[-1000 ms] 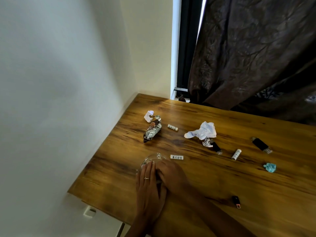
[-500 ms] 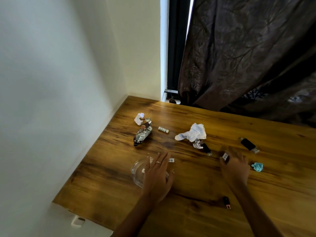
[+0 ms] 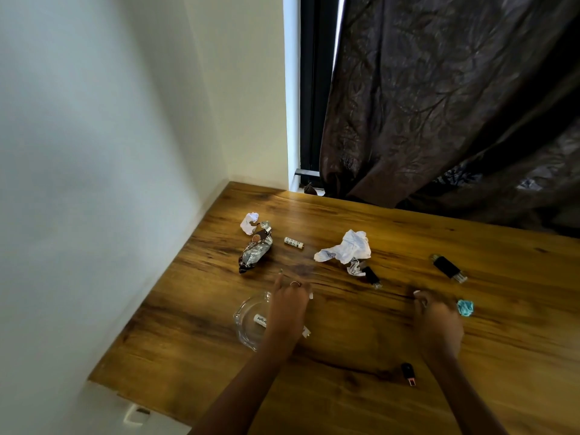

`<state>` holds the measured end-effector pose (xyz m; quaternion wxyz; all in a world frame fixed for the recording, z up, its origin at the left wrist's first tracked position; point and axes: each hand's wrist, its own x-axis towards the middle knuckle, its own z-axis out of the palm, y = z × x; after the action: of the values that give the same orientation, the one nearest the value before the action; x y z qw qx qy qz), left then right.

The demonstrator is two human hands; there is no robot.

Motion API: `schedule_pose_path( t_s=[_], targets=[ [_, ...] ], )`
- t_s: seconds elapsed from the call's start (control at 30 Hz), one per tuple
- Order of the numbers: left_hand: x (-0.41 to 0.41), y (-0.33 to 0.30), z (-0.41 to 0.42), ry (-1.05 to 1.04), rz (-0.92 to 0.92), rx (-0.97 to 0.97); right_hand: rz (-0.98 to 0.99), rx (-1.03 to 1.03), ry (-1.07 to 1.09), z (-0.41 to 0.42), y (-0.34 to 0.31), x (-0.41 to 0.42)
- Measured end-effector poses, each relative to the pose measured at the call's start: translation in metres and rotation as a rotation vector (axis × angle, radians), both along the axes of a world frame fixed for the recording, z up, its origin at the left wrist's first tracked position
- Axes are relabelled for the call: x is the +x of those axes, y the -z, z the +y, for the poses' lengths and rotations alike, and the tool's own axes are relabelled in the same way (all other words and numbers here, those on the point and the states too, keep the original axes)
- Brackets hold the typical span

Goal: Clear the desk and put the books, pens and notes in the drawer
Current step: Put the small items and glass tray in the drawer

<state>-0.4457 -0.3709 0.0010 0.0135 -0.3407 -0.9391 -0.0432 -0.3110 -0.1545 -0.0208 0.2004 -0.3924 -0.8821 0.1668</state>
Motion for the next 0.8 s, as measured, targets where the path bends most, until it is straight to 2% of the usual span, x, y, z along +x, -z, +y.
schedule_pose_path(
  t_s=[0.1,0.17,0.27,0.4,0.6,0.8],
  targets=[
    [0.002,0.0,-0.015,0.046,0.089,0.148,0.037,-0.085,0.029,-0.001,0.007,0.003],
    [0.004,0.001,-0.03,0.099,0.173,0.339,0.083,-0.108,0.01,-0.011,0.004,0.001],
    [0.009,0.008,-0.061,0.106,0.176,0.513,0.184,-0.102,-0.141,-0.041,-0.008,-0.005],
    [0.019,0.018,-0.098,0.056,0.166,0.54,0.254,-0.125,-0.354,-0.08,-0.021,-0.024],
    [0.026,0.03,-0.117,0.045,0.126,0.538,0.252,-0.234,-0.619,-0.133,-0.035,-0.049],
    [0.023,0.029,-0.117,0.073,0.071,0.554,0.107,-0.298,-0.788,-0.156,-0.04,-0.075]
  ],
)
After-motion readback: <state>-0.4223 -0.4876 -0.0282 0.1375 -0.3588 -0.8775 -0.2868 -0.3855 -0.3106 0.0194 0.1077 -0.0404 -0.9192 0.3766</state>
